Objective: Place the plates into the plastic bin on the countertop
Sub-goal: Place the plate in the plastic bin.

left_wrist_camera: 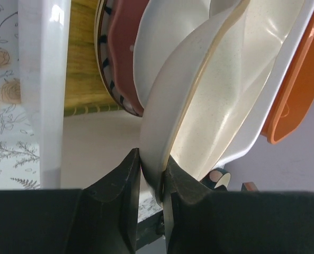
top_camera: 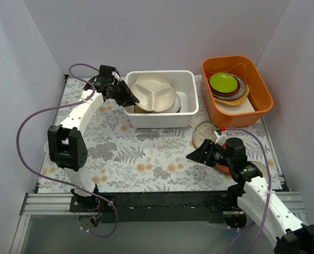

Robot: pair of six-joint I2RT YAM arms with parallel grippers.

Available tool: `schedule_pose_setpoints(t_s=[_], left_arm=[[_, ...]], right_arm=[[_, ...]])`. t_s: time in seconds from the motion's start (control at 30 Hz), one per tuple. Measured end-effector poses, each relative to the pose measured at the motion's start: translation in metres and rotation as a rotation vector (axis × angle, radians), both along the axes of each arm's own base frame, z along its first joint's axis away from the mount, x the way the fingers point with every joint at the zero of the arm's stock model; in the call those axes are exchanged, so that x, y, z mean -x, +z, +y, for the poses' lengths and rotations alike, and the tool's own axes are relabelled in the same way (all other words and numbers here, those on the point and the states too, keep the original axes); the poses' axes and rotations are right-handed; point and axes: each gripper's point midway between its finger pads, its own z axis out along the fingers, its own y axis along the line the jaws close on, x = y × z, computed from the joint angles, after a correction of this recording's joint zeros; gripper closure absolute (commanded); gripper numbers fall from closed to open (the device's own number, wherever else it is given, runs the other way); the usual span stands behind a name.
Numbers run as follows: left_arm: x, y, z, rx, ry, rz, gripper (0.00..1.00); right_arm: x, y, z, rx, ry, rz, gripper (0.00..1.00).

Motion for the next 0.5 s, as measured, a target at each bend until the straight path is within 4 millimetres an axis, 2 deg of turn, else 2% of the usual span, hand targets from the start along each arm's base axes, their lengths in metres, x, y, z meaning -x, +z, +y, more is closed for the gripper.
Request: schedule_pose_setpoints(t_s=[0.13,0.27,0.5], left_arm=[[-0.017,-0.016,-0.005,-0.011,0.000,0.022,1.00],[-0.026,-0.028,-0.008,-0.018,-0.002,0.044,1.00],[-0.030,-0.032,-0.014,-0.017,-0.011,0.044,1.00]], right_arm=[[0.001,0.000,0.000,0.001,0.000,0.001,0.22],[0.001,0.000,0.000,0.001,0.000,0.001,0.22],[0.001,0.000,-0.001,0.002,0.001,0.001,0.22]])
